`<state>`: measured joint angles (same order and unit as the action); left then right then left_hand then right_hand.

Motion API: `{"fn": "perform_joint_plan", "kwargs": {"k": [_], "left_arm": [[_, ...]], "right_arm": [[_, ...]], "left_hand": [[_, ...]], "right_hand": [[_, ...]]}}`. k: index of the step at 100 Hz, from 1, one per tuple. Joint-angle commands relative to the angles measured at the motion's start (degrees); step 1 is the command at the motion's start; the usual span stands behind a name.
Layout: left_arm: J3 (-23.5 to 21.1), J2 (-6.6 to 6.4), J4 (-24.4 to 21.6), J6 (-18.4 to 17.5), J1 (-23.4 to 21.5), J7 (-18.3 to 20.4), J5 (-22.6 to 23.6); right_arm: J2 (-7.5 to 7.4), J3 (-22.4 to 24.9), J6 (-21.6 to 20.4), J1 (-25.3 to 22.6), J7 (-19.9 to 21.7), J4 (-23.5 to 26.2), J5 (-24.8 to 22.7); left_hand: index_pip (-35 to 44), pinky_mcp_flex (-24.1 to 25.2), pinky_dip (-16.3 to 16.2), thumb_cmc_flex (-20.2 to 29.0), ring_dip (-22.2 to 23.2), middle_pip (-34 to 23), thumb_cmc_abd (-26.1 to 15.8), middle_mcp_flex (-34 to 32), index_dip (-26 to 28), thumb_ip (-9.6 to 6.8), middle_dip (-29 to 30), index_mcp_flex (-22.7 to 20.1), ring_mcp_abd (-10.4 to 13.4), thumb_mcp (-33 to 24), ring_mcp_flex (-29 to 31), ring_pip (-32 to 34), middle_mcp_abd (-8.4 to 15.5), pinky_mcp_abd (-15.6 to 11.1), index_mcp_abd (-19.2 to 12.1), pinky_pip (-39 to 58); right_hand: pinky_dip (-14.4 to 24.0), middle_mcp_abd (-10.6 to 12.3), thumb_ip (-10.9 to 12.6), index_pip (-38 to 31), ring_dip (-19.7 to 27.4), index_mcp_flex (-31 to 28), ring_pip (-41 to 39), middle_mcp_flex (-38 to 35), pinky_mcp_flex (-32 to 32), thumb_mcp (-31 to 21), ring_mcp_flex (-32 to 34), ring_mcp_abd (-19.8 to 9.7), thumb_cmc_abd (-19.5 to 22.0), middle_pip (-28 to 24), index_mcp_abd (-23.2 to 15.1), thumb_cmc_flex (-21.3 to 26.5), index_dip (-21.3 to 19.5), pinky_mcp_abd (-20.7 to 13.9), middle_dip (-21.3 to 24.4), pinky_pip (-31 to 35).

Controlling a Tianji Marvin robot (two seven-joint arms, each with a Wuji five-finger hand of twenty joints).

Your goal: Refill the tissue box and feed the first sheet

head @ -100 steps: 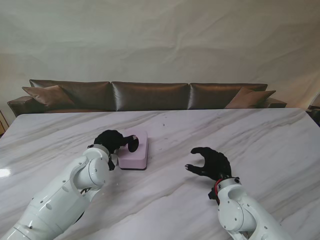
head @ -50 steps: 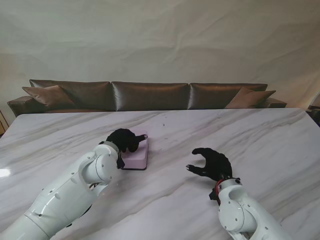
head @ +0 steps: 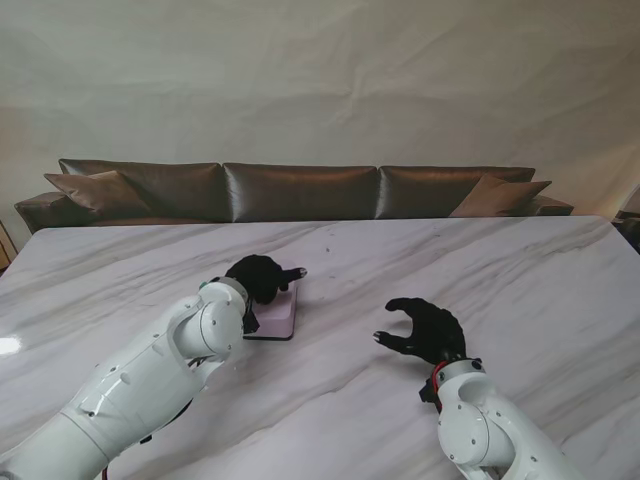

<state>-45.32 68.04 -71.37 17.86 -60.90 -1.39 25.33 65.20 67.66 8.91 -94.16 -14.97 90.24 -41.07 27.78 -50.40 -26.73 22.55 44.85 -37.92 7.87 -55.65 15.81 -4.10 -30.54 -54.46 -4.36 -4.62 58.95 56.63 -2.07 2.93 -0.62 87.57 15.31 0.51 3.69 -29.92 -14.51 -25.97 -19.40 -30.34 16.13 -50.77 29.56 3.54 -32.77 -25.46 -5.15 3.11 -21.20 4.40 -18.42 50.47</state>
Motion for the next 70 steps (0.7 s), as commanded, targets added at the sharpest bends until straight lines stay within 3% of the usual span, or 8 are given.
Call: {"fn": "perform_joint_plan", "kwargs": {"k": [1,12,21,30,39,54,70], "left_arm": [[0.34,0.53,0.51,-0.05,0.0,1.23,-0.31],[0.46,0.4,0.0,0.84,0.19,2.02,-0.42],[0.36,0.35,-0.8,2.18,0.02,2.16,-0.25],[-0.17,0.36,-2.16,3.55,-0.85,1.23,0.87],[-0.61,0.73,-2.69,4.98,-1.27,-0.19,0.94],[-0.5,1.05,-2.74,7.7,-0.94,-0.45,0.73],[0.37,1.63,-0.84,8.71,0.56,0.48,-2.09]], "right_arm": [[0.16,0.04,0.26,-0.33,0.66,-0.07,0.0],[0.14,0.16,0.28,-0.42,0.72,-0.06,0.02],[0.15,0.24,0.32,-0.54,0.69,0.02,0.03],[0.15,0.22,0.34,-0.56,0.7,-0.02,0.07],[0.18,0.11,0.37,-0.46,0.71,-0.2,0.23],[0.21,-0.05,0.24,-0.26,0.71,-0.38,0.45],[0.2,-0.03,0.26,-0.3,0.87,-0.29,0.59]], "left_hand": [[-0.37,-2.75,0.11,-1.78,1.24,-1.51,-2.54,-1.6,0.06,-2.26,-0.34,-0.43,-6.35,1.36,2.7,5.71,-1.15,-14.56,1.59,18.17],[-1.42,-3.8,0.68,-1.96,0.36,-0.53,-2.79,-2.54,-0.69,-2.06,0.36,-0.17,-6.93,1.57,3.76,4.12,-1.27,-14.37,1.85,17.9],[-2.63,-5.18,2.63,-2.08,-3.98,3.13,-2.66,-3.43,-1.39,-1.96,4.04,0.06,-8.59,1.63,4.24,-1.77,-2.28,-10.71,2.38,15.51],[-4.0,-8.15,4.77,-2.25,-8.95,7.37,-2.53,-3.93,-1.92,-1.82,9.31,0.89,-9.5,1.67,5.59,-5.71,-3.83,-8.75,2.46,13.97],[-5.52,-10.54,6.11,-2.19,-11.36,10.28,-2.17,-4.22,-2.51,-1.87,11.57,1.68,-10.0,1.55,7.92,-5.24,-5.94,-8.24,3.18,14.88],[-7.51,-10.94,5.46,-2.15,-12.8,11.96,-2.02,-4.06,-3.3,-1.93,12.44,2.92,-10.29,1.31,10.79,-4.4,-8.72,-8.9,3.67,17.88],[-9.47,-11.03,5.12,-1.97,-13.58,12.49,-2.16,-3.02,-4.06,-1.92,12.59,4.79,-10.78,1.09,11.48,-4.26,-10.28,-8.91,3.68,18.83]], "right_hand": [[0.1,-0.33,0.46,-0.63,-0.52,-0.25,-0.67,-1.2,0.1,0.29,0.43,0.29,-1.15,-1.11,0.34,-0.08,0.51,-0.47,-1.03,1.18],[0.09,-0.36,0.46,-0.63,-0.52,-0.29,-0.68,-1.18,0.09,0.29,0.44,0.28,-1.18,-1.11,0.32,-0.05,0.51,-0.5,-1.03,1.17],[0.08,-0.4,0.46,-0.63,-0.52,-0.31,-0.66,-1.14,0.09,0.28,0.42,0.34,-1.14,-1.1,0.37,-0.05,0.51,-0.49,-1.03,1.19],[0.08,-0.3,0.45,-0.61,-0.55,-0.3,-0.72,-1.22,0.09,0.3,0.52,0.39,-1.14,-1.12,0.23,-0.08,0.52,-0.44,-1.04,1.19],[0.07,-0.29,0.44,-0.6,-0.57,-0.29,-0.73,-1.18,0.08,0.29,0.45,0.7,-1.16,-1.06,0.24,-0.05,0.53,-0.34,-1.03,1.18],[0.07,-0.26,0.43,-0.54,-0.74,-0.23,-0.92,-1.2,0.06,0.32,0.39,0.89,-1.13,-1.01,0.22,-0.12,0.54,-0.24,-1.03,1.15],[0.06,-0.17,0.43,-0.54,-0.84,-0.27,-0.99,-1.19,0.04,0.29,0.42,0.99,-1.14,-0.97,0.28,-0.07,0.52,-0.21,-1.04,1.1]]}}
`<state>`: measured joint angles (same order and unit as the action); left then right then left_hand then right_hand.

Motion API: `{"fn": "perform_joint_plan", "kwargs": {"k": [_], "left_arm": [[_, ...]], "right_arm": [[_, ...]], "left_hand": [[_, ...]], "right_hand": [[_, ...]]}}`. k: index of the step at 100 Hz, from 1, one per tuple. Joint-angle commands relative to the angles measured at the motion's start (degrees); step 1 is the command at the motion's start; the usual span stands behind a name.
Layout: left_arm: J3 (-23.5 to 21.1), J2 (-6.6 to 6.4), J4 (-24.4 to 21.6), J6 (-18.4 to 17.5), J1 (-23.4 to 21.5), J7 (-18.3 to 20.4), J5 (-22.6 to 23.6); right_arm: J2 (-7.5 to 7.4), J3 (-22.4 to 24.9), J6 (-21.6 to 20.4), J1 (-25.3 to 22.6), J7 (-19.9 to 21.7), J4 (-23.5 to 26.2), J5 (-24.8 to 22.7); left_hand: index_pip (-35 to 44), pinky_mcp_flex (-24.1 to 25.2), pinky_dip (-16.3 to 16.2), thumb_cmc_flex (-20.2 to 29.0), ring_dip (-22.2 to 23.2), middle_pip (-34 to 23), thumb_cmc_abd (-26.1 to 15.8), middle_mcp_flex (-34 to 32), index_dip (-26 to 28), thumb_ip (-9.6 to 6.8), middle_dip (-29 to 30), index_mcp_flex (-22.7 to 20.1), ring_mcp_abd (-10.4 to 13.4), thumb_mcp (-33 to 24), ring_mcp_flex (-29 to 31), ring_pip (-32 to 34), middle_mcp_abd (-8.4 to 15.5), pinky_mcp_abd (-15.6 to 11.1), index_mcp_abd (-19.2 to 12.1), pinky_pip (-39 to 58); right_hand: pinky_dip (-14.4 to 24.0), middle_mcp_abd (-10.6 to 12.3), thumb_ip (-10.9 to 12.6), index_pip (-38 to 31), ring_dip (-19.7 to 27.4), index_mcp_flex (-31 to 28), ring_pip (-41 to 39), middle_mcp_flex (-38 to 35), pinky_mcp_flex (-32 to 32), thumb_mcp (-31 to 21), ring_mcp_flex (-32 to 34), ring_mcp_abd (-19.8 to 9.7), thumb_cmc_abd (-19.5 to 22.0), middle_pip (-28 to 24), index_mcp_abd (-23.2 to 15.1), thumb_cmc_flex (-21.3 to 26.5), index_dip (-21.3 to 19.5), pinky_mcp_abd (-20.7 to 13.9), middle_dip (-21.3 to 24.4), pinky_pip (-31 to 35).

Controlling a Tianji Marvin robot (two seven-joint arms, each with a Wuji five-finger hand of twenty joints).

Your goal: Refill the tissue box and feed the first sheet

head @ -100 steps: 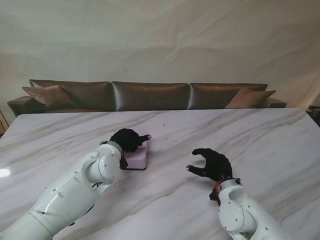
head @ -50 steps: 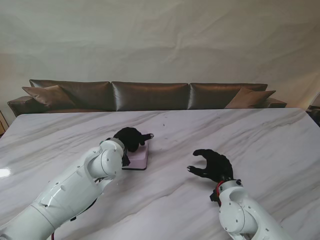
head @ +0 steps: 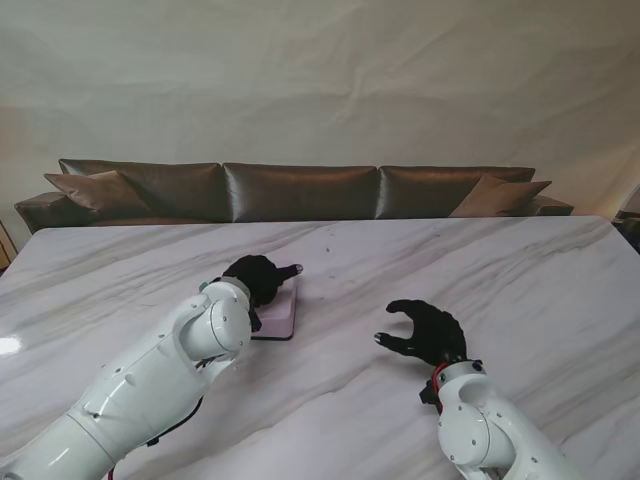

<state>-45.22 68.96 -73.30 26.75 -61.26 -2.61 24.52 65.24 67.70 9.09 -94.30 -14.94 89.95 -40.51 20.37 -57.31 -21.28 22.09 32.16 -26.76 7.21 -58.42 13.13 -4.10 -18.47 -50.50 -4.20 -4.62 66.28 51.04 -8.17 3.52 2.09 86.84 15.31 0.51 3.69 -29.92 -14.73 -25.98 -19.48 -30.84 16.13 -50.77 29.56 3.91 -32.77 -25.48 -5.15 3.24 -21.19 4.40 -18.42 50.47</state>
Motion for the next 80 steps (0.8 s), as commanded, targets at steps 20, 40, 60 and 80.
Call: {"fn": "perform_joint_plan", "kwargs": {"k": [20,40,60,80], "left_arm": [[1.3,1.27,2.52,-1.74,2.01,2.69,-4.4],[1.93,1.45,2.03,-4.03,2.27,3.93,-7.06],[2.33,1.76,2.31,-7.43,2.63,5.39,-10.89],[3.66,1.88,3.06,-11.71,3.43,7.19,-13.42]], "right_arm": [[0.14,0.11,0.04,-0.32,0.9,0.03,-0.02],[0.15,0.32,0.11,-0.45,0.81,0.1,-0.06],[0.1,0.53,0.27,-0.82,0.93,0.61,-0.25],[0.05,0.8,0.56,-1.13,1.1,1.1,-0.5]], "left_hand": [[-2.86,-4.09,-0.25,-1.25,-1.06,1.23,-1.83,0.23,-1.63,-1.82,0.38,1.13,-11.3,0.98,3.52,1.75,-3.78,-9.3,1.41,19.57],[-2.78,-3.95,0.45,-1.27,-0.83,1.07,-2.51,0.06,-1.42,-1.64,0.31,1.55,-10.9,1.18,2.16,2.16,-1.21,-9.68,0.64,18.58],[-2.42,-3.88,0.8,-0.94,-0.56,0.92,-2.85,0.17,-1.14,-1.62,0.22,1.77,-11.01,1.29,1.24,2.23,-0.54,-9.72,0.47,18.18],[-2.19,-3.76,1.26,-0.71,-0.22,0.86,-3.27,0.52,-0.94,-1.56,0.15,2.16,-11.24,1.48,0.33,2.3,0.19,-9.02,0.25,17.4]], "right_hand": [[0.07,-0.22,0.42,-0.54,-0.7,-0.26,-0.92,-0.76,0.1,0.29,0.42,0.64,-1.16,-0.95,0.24,-0.15,0.5,-0.21,-1.07,1.07],[0.09,-0.17,0.42,-0.56,-0.74,-0.34,-0.91,-0.73,0.08,0.28,0.44,0.62,-1.16,-0.93,0.25,-0.09,0.49,-0.22,-1.08,1.06],[0.11,-0.24,0.39,-0.58,-0.76,-0.46,-0.88,-0.81,0.11,0.3,0.43,0.63,-1.17,-0.95,0.26,-0.08,0.47,-0.25,-1.1,1.07],[0.11,-0.39,0.37,-0.68,-0.78,-0.91,-0.92,-0.99,0.13,0.28,0.51,0.64,-1.26,-0.96,0.42,0.09,0.42,-0.23,-1.12,1.07]]}}
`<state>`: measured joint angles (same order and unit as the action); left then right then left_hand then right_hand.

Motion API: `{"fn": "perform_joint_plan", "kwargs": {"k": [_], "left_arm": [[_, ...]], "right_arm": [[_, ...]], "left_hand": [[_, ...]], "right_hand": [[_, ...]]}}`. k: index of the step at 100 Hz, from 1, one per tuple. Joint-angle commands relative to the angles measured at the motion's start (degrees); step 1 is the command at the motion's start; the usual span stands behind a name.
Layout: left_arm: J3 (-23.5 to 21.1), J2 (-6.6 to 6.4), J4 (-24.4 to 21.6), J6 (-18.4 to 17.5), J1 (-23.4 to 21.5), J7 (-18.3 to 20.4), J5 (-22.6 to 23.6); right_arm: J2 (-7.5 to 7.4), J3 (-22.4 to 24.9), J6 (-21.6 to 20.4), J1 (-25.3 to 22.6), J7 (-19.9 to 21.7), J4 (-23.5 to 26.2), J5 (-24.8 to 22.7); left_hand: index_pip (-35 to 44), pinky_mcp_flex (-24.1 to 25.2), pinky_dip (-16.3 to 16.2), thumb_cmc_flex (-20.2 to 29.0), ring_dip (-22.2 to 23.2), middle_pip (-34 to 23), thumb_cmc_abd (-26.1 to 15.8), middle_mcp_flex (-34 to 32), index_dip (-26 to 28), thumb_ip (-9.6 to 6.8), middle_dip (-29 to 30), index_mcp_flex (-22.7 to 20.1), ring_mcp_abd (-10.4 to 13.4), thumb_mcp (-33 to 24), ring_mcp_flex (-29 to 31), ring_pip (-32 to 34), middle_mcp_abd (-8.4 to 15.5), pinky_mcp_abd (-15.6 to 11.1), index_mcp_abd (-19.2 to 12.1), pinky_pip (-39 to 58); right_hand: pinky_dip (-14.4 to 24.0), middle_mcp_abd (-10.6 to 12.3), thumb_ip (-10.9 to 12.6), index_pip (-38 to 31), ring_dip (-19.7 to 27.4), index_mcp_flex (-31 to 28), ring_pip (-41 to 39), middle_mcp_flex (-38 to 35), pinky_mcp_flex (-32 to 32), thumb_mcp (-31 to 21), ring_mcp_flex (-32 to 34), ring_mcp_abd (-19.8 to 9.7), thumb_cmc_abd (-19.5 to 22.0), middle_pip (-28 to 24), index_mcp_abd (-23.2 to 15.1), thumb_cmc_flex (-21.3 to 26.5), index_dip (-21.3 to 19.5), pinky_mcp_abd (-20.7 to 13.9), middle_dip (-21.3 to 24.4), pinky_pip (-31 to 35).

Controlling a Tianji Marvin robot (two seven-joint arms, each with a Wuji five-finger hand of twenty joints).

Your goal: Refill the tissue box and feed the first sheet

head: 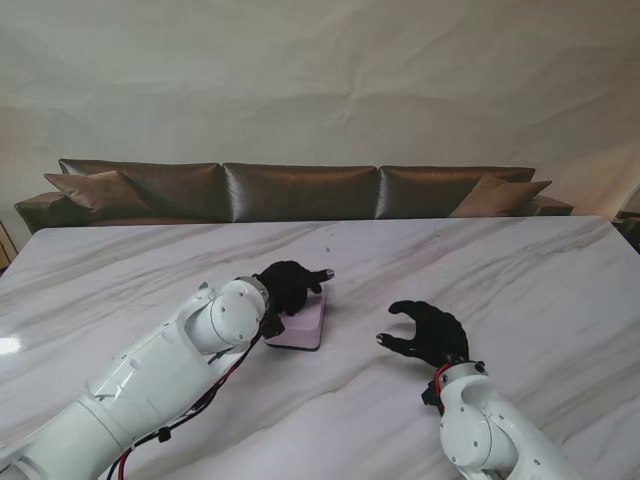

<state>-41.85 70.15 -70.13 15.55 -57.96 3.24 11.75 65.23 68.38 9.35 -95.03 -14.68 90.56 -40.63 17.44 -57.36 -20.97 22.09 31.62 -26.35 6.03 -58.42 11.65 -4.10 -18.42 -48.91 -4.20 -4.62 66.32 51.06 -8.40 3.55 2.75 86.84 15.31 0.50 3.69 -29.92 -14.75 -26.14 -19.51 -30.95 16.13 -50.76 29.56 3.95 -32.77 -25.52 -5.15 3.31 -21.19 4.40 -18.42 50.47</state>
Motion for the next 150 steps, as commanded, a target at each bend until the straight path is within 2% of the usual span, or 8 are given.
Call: {"fn": "perform_joint_plan", "kwargs": {"k": [1,22,38,57,79,104,126,150], "left_arm": [[0.35,0.7,-0.09,-0.76,0.15,1.41,-0.77],[0.96,0.63,-0.7,-4.91,-0.11,2.19,-2.27],[-0.61,-0.19,-4.01,-4.18,-1.99,0.86,0.99],[-3.38,-1.02,-8.03,2.34,-4.84,-2.58,8.21],[-5.74,-1.12,-9.59,11.62,-6.62,-5.21,12.81],[-5.38,0.11,-6.02,17.76,-4.54,-5.72,10.16],[-2.23,1.48,1.0,15.58,0.23,-3.35,4.44],[0.19,3.29,6.05,10.21,3.07,-2.58,-0.91]], "right_arm": [[0.05,0.13,0.32,-0.42,0.86,0.52,-0.39],[0.02,0.22,0.66,-0.66,1.04,0.71,-0.49],[-0.02,0.31,0.72,-0.84,1.15,0.8,-0.59],[0.0,0.3,0.72,-0.93,1.12,0.86,-0.49],[0.06,0.03,0.45,-0.56,1.1,0.3,0.02],[0.1,-0.04,0.4,-0.47,1.04,0.09,0.22],[-0.04,0.49,0.59,-1.28,1.5,0.87,-0.07],[-0.2,1.37,0.98,-2.22,2.05,1.52,-0.54]], "left_hand": [[0.76,-3.69,0.96,-0.74,0.34,0.45,-2.15,0.55,0.55,-1.55,0.11,0.58,-11.22,1.5,0.24,2.28,0.54,-9.03,-0.46,17.37],[1.4,-0.03,1.04,0.08,1.59,0.38,-2.55,2.28,1.12,-1.42,-0.1,2.21,-10.56,1.84,-3.12,2.41,2.93,-8.96,-3.65,15.28],[2.12,1.42,-0.02,1.38,3.07,-0.71,-1.91,2.67,1.74,-1.39,-0.71,2.28,-9.6,1.92,-3.98,3.44,3.9,-9.79,-5.24,14.95],[3.99,1.36,-1.22,1.69,4.85,-4.73,-1.26,1.31,3.06,-1.67,-2.53,0.82,-8.53,1.95,-3.93,4.54,5.07,-11.3,-4.89,14.97],[3.98,1.43,-1.37,1.08,5.01,-4.67,-1.27,2.7,2.97,-1.64,-2.56,0.71,-8.84,2.16,-4.73,3.76,4.38,-11.31,-1.53,14.85],[2.71,1.06,-1.2,0.48,4.21,-3.02,-1.66,2.77,1.79,-1.61,-1.81,-0.16,-10.2,2.37,-4.5,1.96,1.93,-10.12,2.54,14.09],[2.56,1.24,-1.08,-0.02,4.03,-2.99,-2.27,2.85,1.59,-1.55,-1.81,-0.43,-10.47,2.57,-4.94,1.89,1.88,-10.01,2.05,13.92],[2.89,3.25,-1.29,0.15,3.99,-3.04,-2.55,3.39,1.72,-1.56,-1.89,-0.12,-10.84,2.52,-6.49,1.51,2.44,-9.0,1.21,13.55]], "right_hand": [[0.11,-0.38,0.37,-0.67,-0.76,-0.74,-0.89,-0.84,0.13,0.28,0.5,0.61,-1.26,-0.9,0.39,0.03,0.43,-0.23,-1.11,1.06],[0.11,-0.35,0.33,-0.61,-0.75,-0.87,-0.86,-0.98,0.15,0.29,0.51,0.61,-1.29,-0.91,0.44,0.1,0.42,-0.28,-1.13,1.05],[0.11,-0.34,0.32,-0.58,-0.76,-0.95,-0.89,-0.97,0.17,0.29,0.58,0.58,-1.29,-0.89,0.48,0.13,0.41,-0.32,-1.13,1.06],[0.1,-0.38,0.3,-0.61,-0.74,-1.13,-0.84,-1.06,0.15,0.29,0.52,0.59,-1.32,-0.92,0.48,0.16,0.36,-0.32,-1.16,1.06],[0.1,-0.41,0.29,-0.66,-0.75,-1.38,-0.9,-1.34,0.18,0.29,0.68,0.44,-1.34,-0.99,0.53,0.19,0.31,-0.38,-1.2,1.09],[0.09,-0.34,0.27,-0.67,-0.68,-1.8,-0.83,-1.73,0.19,0.31,0.71,0.38,-1.33,-0.94,0.57,0.17,0.26,-0.33,-1.21,1.14],[0.07,-0.47,0.26,-0.57,-0.66,-1.9,-0.79,-1.8,0.17,0.28,0.76,0.36,-1.32,-0.82,0.57,0.21,0.24,-0.36,-1.22,1.13],[0.04,-0.46,0.25,-0.47,-0.66,-1.99,-0.79,-1.96,0.18,0.29,0.78,0.38,-1.32,-0.79,0.65,0.21,0.21,-0.39,-1.28,1.12]]}}
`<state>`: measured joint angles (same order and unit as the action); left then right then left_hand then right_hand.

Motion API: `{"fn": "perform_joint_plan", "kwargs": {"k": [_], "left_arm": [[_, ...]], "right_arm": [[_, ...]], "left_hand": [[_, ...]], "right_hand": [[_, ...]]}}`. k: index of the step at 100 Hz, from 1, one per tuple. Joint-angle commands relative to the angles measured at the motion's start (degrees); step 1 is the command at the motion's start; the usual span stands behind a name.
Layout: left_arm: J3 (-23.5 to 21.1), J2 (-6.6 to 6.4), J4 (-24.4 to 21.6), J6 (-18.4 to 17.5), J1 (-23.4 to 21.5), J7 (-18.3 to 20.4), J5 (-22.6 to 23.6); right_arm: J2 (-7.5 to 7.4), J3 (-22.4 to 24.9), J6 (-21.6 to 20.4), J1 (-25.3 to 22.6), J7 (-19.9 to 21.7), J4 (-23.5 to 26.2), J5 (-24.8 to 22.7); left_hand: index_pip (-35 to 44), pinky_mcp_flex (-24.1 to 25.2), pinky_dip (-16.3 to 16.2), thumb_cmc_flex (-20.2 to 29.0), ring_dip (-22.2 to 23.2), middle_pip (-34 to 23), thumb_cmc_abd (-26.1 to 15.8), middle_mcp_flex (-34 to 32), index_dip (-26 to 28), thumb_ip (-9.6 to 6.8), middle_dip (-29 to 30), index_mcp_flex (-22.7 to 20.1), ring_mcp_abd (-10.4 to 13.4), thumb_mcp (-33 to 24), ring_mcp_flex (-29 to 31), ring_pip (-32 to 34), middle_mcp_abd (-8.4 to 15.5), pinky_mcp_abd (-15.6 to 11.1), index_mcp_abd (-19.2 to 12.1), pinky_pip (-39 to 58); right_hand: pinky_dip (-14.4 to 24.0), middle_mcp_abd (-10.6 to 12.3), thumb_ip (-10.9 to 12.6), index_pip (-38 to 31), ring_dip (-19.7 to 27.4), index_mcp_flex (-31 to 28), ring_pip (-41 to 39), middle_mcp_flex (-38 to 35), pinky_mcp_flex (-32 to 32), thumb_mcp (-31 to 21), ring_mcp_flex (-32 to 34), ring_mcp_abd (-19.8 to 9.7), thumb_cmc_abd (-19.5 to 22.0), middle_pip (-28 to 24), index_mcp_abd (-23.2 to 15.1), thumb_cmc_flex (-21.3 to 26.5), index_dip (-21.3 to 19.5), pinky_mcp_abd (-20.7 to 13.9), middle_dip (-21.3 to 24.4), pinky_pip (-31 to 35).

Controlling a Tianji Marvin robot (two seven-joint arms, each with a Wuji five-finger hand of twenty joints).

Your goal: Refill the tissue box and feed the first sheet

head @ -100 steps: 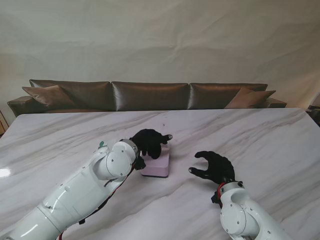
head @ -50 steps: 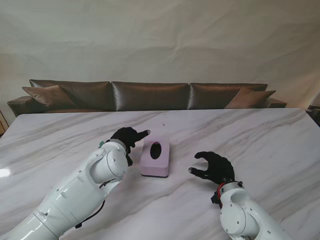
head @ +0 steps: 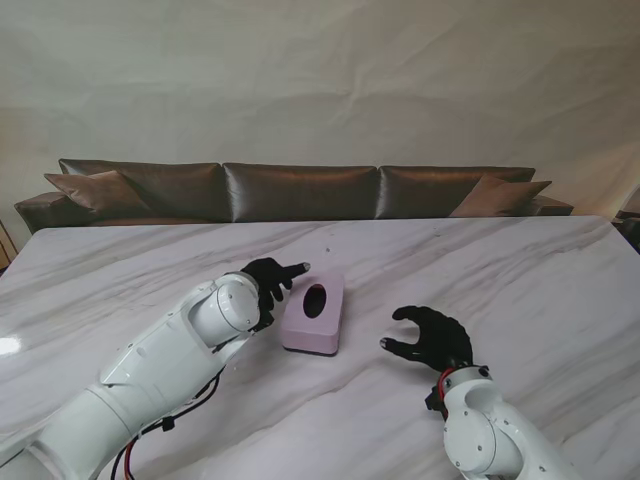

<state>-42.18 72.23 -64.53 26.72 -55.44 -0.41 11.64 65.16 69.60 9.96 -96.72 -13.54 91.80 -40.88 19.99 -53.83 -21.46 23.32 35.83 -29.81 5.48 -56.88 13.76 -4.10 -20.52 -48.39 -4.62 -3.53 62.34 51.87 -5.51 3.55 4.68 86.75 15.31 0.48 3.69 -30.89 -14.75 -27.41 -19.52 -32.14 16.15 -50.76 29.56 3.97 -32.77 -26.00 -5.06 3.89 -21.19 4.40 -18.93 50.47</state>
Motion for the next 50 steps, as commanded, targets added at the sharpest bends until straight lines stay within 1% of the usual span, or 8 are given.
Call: {"fn": "perform_joint_plan", "kwargs": {"k": [1,7,15,22,23,25,33,50], "left_arm": [[0.63,1.27,0.63,-1.2,0.66,1.09,-0.95],[1.46,1.62,1.79,-2.77,1.47,1.43,-1.67],[2.67,2.13,3.72,-5.02,2.84,2.25,-2.79],[3.51,2.87,5.73,-6.95,3.98,2.62,-4.25],[3.61,2.99,6.02,-7.25,4.13,2.65,-4.48],[3.79,3.22,6.58,-7.82,4.41,2.71,-4.93],[4.44,4.23,8.89,-10.38,5.4,2.66,-6.6],[5.92,6.27,13.26,-16.23,7.22,2.8,-9.56]], "right_arm": [[-0.12,0.17,0.39,-0.58,0.93,0.33,-0.31],[-0.13,0.22,0.52,-0.79,0.97,0.54,-0.34],[-0.07,0.11,0.59,-0.97,0.79,0.61,-0.22],[-0.04,-0.01,0.61,-1.14,0.6,0.65,-0.14],[-0.03,-0.02,0.62,-1.17,0.58,0.67,-0.14],[-0.03,-0.04,0.64,-1.22,0.56,0.69,-0.12],[-0.02,-0.06,0.76,-1.5,0.53,0.87,-0.08],[-0.06,-0.02,1.14,-2.34,0.9,1.75,0.03]], "left_hand": [[0.35,-0.06,-0.83,-1.06,-0.21,0.37,-2.03,1.82,-0.38,-1.56,0.17,-0.62,-10.44,1.42,-2.65,0.69,-0.42,-8.91,-0.75,13.6],[0.42,2.32,-1.26,-1.03,-0.12,0.3,-2.12,2.37,-0.33,-1.57,0.08,-0.22,-10.49,1.44,-4.27,0.14,0.07,-7.84,-1.12,12.96],[0.49,6.83,-3.06,-0.98,0.28,0.36,-2.45,3.7,-0.24,-1.49,-0.04,0.67,-10.37,1.54,-7.39,-1.5,0.78,-5.85,-2.14,11.14],[0.79,11.08,-5.87,-0.81,0.78,0.47,-2.6,4.79,0.03,-1.48,-0.12,1.4,-10.41,1.61,-10.22,-3.47,1.06,-3.49,-2.95,8.5],[0.88,12.02,-7.34,-0.77,1.0,0.59,-2.65,5.11,0.17,-1.47,-0.11,1.56,-10.41,1.64,-10.85,-4.14,1.13,-3.06,-3.04,7.38],[0.89,13.69,-8.45,-0.79,1.09,0.79,-2.65,5.64,0.27,-1.47,-0.06,1.8,-10.46,1.68,-12.04,-4.95,1.25,-2.47,-3.33,6.19],[1.04,19.69,-9.79,-0.56,0.73,1.26,-2.77,7.43,0.67,-1.43,0.02,2.53,-10.26,1.63,-16.0,-7.37,1.87,-0.17,-4.25,2.91],[0.93,26.64,-11.91,-0.38,0.13,1.78,-2.84,9.55,1.31,-1.35,0.09,3.32,-9.57,1.61,-20.8,-10.72,2.36,2.15,-5.34,-2.27]], "right_hand": [[0.05,-0.48,0.24,0.5,-0.66,-0.73,-0.79,-0.78,0.18,0.3,0.79,0.38,-1.31,-0.3,0.54,-0.38,0.21,-0.41,-0.78,1.13],[0.05,-0.51,0.25,0.5,-0.65,-0.79,-0.78,-0.76,0.17,0.29,0.76,0.36,-1.33,-0.28,0.62,-0.37,0.19,-0.36,-0.79,1.14],[0.05,-0.53,0.25,0.53,-0.67,-0.79,-0.81,-0.84,0.17,0.29,0.82,0.28,-1.31,-0.3,0.6,-0.39,0.17,-0.32,-0.82,1.15],[0.05,-0.51,0.24,0.53,-0.66,-0.83,-0.8,-0.86,0.18,0.3,0.86,0.27,-1.29,-0.28,0.58,-0.41,0.16,-0.34,-0.83,1.17],[0.06,-0.51,0.24,0.54,-0.65,-0.82,-0.78,-0.89,0.19,0.3,0.82,0.33,-1.3,-0.29,0.61,-0.4,0.16,-0.37,-0.83,1.17],[0.05,-0.41,0.24,0.54,-0.63,-0.83,-0.74,-0.91,0.18,0.29,0.74,0.3,-1.3,-0.29,0.58,-0.4,0.15,-0.37,-0.83,1.17],[0.05,-0.47,0.24,0.56,-0.65,-0.84,-0.79,-0.95,0.22,0.29,0.89,0.38,-1.3,-0.28,0.6,-0.39,0.14,-0.37,-0.84,1.18],[0.04,-0.58,0.22,0.61,-0.65,-0.87,-0.79,-1.09,0.26,0.31,0.91,0.33,-1.29,-0.27,0.64,-0.4,0.12,-0.34,-0.87,1.2]]}}
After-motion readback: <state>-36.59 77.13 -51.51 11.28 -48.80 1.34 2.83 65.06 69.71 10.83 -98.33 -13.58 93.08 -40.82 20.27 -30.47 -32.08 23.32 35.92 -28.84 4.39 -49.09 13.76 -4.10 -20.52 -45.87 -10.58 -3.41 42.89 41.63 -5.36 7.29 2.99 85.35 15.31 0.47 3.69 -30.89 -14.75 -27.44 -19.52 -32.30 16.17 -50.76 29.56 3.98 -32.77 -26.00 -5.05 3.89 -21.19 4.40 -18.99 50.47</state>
